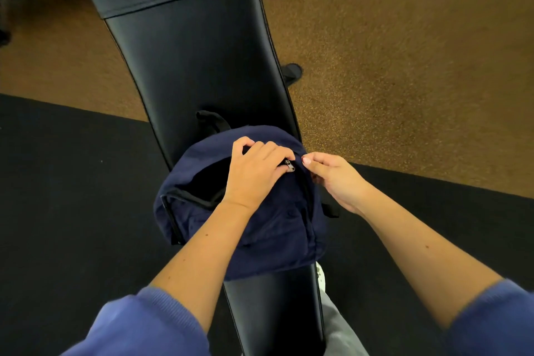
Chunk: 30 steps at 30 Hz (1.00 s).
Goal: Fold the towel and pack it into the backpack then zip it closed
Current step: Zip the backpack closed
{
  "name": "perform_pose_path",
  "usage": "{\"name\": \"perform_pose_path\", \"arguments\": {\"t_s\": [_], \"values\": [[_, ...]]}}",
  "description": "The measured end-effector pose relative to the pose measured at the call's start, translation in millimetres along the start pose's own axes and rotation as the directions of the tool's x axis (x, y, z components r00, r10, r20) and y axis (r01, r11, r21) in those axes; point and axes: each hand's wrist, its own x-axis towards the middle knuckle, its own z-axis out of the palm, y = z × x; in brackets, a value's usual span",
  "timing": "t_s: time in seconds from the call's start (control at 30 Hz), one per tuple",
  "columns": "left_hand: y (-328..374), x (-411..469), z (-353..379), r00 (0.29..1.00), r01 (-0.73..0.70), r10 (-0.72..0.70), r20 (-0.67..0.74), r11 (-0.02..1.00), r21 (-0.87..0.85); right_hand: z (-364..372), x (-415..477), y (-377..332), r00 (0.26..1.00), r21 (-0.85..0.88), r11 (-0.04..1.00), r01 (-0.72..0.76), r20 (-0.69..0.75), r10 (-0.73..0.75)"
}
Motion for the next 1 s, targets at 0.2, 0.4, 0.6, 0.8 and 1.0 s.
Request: {"name": "perform_pose_path", "arguments": {"t_s": [0.2,0.4,0.6,0.8,1.0], "values": [[1,-5,-1,0.997,0.053,-0.054,-0.061,0.999,-0.003,4,-7,-8,0.996,-0.094,0.994,0.063,-0.05,-0.068],[18,-14,-22,0.938,0.335,-0.344,-0.038,0.93,-0.152,9,-21,-16,0.958,-0.34,0.915,0.219,-0.104,-0.268],[45,-13,-34,0.774,0.622,-0.631,0.051,0.744,-0.243,23,-28,-17,0.803,-0.842,0.494,0.217,-0.134,-0.581],[44,-11,-47,0.723,0.673,-0.69,-0.003,0.706,-0.219,32,-20,-9,0.673,-0.965,0.164,0.206,0.018,-0.739],[19,-17,-69,0.608,0.764,-0.794,-0.009,0.589,-0.262,28,-21,-13,0.69,-0.965,0.171,0.2,0.014,-0.724]]}}
